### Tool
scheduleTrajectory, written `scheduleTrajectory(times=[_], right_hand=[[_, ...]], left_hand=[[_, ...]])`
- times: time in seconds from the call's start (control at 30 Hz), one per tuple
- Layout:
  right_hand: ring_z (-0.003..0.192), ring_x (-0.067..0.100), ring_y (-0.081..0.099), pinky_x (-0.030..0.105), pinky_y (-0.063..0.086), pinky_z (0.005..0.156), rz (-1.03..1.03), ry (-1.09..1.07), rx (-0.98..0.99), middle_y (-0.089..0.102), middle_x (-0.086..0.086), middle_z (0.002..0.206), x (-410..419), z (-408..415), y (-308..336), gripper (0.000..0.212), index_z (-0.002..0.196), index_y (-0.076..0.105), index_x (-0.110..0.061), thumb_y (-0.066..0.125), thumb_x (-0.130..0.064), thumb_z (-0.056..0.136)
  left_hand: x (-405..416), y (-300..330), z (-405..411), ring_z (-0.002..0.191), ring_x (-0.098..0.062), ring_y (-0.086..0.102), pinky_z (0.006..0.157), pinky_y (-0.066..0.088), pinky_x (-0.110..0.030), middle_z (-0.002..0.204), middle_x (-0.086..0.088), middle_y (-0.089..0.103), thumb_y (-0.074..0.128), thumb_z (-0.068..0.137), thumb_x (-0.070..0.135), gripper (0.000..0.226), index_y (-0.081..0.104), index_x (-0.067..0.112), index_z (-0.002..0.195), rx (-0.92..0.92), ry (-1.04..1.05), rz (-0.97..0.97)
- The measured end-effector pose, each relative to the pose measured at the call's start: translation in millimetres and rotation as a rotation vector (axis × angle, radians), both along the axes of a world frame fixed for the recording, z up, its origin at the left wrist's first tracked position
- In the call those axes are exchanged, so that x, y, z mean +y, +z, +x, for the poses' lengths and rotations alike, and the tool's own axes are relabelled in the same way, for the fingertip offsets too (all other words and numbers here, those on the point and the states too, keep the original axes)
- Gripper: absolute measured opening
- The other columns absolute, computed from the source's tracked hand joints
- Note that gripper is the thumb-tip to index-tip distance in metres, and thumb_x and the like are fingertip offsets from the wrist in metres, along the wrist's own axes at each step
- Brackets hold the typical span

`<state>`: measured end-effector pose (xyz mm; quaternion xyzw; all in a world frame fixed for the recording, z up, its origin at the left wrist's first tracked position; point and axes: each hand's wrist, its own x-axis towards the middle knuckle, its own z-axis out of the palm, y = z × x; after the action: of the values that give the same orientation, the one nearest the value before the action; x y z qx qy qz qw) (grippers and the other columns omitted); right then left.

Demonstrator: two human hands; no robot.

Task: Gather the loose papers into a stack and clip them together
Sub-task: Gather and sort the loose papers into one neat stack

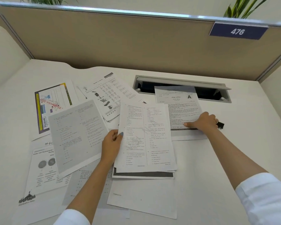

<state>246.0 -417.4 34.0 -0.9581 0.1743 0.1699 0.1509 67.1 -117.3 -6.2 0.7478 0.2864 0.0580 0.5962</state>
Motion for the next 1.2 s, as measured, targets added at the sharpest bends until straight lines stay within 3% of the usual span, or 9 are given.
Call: scheduleTrajectory(times=[0.07,0.17,0.23,0.37,0.6,0.73,0.83,0.97,1.2], right_hand=[[0.126,0.039,0.042,0.047,0.042,0.099,0.018,-0.019,-0.029,0.045,0.023,0.13,-2,-1,-1,0.1,0.129,0.04,0.0,0.083,-0.057,0.059],[0.098,0.037,0.059,0.037,0.046,0.075,0.073,-0.008,-0.204,0.062,0.017,0.095,-4,-3,1,0.042,0.092,0.059,-0.002,0.076,-0.037,0.076],[0.088,0.036,0.061,0.034,0.041,0.068,0.17,-0.022,-0.313,0.063,0.014,0.082,-6,-9,3,0.026,0.078,0.06,-0.002,0.067,-0.026,0.086],[0.082,0.029,0.053,0.03,0.036,0.069,0.258,-0.074,-0.543,0.068,0.016,0.096,-10,-30,19,0.019,0.094,0.064,0.001,0.059,-0.017,0.092],[0.068,0.035,0.061,0.032,0.045,0.056,-0.039,0.319,-1.139,0.069,0.017,0.084,-21,-58,70,0.022,0.093,0.068,-0.003,0.049,-0.013,0.097],[0.071,0.032,0.062,0.029,0.045,0.06,0.011,0.344,-1.359,0.069,0.018,0.084,-12,-69,102,0.029,0.095,0.068,0.001,0.046,-0.016,0.101],[0.075,0.029,0.06,0.016,0.036,0.07,0.178,0.324,-1.291,0.07,0.018,0.087,-1,-74,115,0.024,0.093,0.068,0.003,0.049,-0.012,0.098],[0.072,0.02,0.053,0.019,0.028,0.063,0.399,0.245,-0.923,0.067,0.011,0.08,22,-87,98,0.017,0.091,0.069,-0.001,0.056,-0.011,0.093],[0.085,0.025,0.061,0.026,0.04,0.072,0.608,0.029,-0.451,0.064,0.005,0.087,52,-118,26,0.017,0.098,0.065,-0.006,0.055,-0.019,0.095]], left_hand=[[-1,1,0,0.092,-0.032,0.066,0.082,0.054,-0.046,0.095,-0.013,0.071,0.057,0.095,0.029,0.013,0.063,0.019,0.101,-0.001,0.006,0.008],[-1,2,0,0.092,-0.032,0.066,0.083,0.055,-0.048,0.096,-0.012,0.071,0.057,0.094,0.03,0.014,0.063,0.02,0.102,-0.003,0.002,0.018],[-1,1,0,0.093,-0.029,0.067,0.085,0.056,-0.047,0.097,-0.01,0.071,0.057,0.094,0.029,0.014,0.063,0.019,0.102,-0.003,0.002,0.019],[-2,3,-2,0.091,-0.031,0.066,0.082,0.054,-0.044,0.095,-0.013,0.07,0.057,0.095,0.028,0.012,0.063,0.02,0.101,-0.014,-0.004,0.032],[-4,3,-2,0.09,-0.032,0.066,0.081,0.054,-0.046,0.093,-0.011,0.07,0.056,0.095,0.026,0.011,0.063,0.018,0.099,-0.025,0.006,0.059],[-3,2,-3,0.083,-0.027,0.065,0.077,0.054,-0.04,0.093,-0.016,0.069,0.057,0.095,0.025,0.01,0.062,0.017,0.097,-0.029,0.004,0.068],[-4,2,-3,0.082,-0.023,0.063,0.076,0.052,-0.037,0.092,-0.013,0.069,0.056,0.095,0.025,0.011,0.062,0.016,0.097,-0.031,0.006,0.069],[-5,2,-2,0.08,-0.019,0.062,0.073,0.051,-0.032,0.09,-0.007,0.068,0.054,0.096,0.025,0.012,0.062,0.017,0.096,-0.03,0.006,0.081],[-12,7,-5,0.056,-0.007,0.039,0.05,0.03,-0.02,0.059,0.003,0.045,0.041,0.101,0.036,0.042,0.045,0.014,0.066,-0.059,0.083,0.002]])
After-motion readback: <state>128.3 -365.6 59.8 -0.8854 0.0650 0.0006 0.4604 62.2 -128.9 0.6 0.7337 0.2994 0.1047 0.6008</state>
